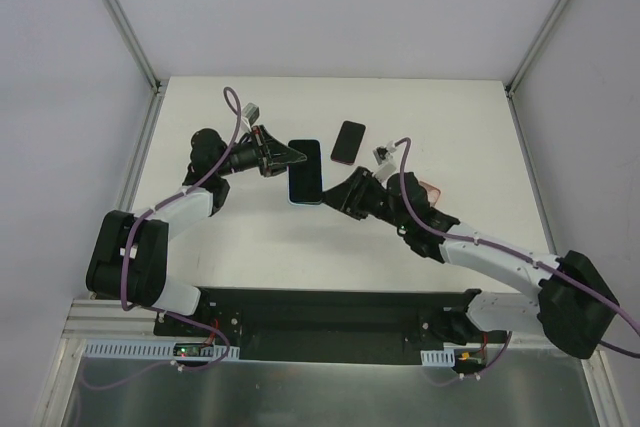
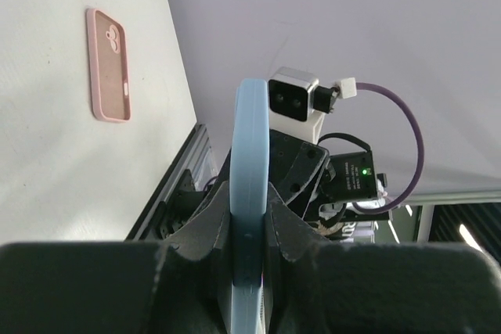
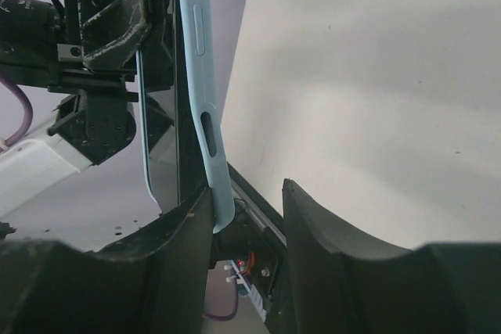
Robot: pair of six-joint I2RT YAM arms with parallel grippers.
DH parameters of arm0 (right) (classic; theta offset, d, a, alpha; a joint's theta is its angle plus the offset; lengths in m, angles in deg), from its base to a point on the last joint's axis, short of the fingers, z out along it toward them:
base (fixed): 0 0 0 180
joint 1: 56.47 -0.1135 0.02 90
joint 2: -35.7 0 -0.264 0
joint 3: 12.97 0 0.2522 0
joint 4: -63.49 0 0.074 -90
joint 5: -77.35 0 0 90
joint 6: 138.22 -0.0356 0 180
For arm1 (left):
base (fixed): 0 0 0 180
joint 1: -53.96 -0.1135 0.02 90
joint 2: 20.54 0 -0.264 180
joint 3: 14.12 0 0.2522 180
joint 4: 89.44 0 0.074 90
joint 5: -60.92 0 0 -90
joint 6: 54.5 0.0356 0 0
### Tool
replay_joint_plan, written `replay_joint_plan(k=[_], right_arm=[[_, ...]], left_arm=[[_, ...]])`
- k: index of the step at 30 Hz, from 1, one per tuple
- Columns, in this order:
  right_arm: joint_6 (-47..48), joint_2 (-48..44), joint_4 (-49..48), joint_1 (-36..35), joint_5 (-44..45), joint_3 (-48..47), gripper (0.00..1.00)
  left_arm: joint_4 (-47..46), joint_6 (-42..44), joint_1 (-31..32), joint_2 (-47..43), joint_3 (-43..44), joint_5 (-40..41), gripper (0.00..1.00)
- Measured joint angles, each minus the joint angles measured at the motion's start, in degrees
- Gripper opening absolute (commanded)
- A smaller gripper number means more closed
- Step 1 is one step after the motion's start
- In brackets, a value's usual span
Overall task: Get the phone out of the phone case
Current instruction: Remove the phone case from the phone.
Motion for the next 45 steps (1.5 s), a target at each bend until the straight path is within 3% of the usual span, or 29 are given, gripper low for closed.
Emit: replay_joint_plan(k=[8, 18, 27, 40, 45], right_arm=[[-8.6, 10.2, -16.1, 0.9, -9.4, 0.4, 0.43], [-16.2, 16.5, -32.2, 1.7, -12.8, 1.9, 0.44], [-17.2, 16.4, -34.1, 2.9, -12.8, 2.8, 0.43], [-18.3, 14.5, -30.2, 4.9, -14.4, 3.5, 0.43], [-22.0, 18.8, -35.9, 5.9, -15.3, 3.5, 0.43]], left_arm=[[-0.7, -0.3, -1.0, -0.1, -0.5, 1.2, 0.00], [-2.4, -2.5, -0.9, -0.5, -0.5, 3.0, 0.00], [-1.8, -3.3, -0.6, -2.1, -2.4, 6.7, 0.00], [9.4, 5.5, 2.4, -7.8, -3.1, 14.8, 0.00], [10.1, 6.0, 2.6, -7.8, -3.6, 17.1, 0.00]])
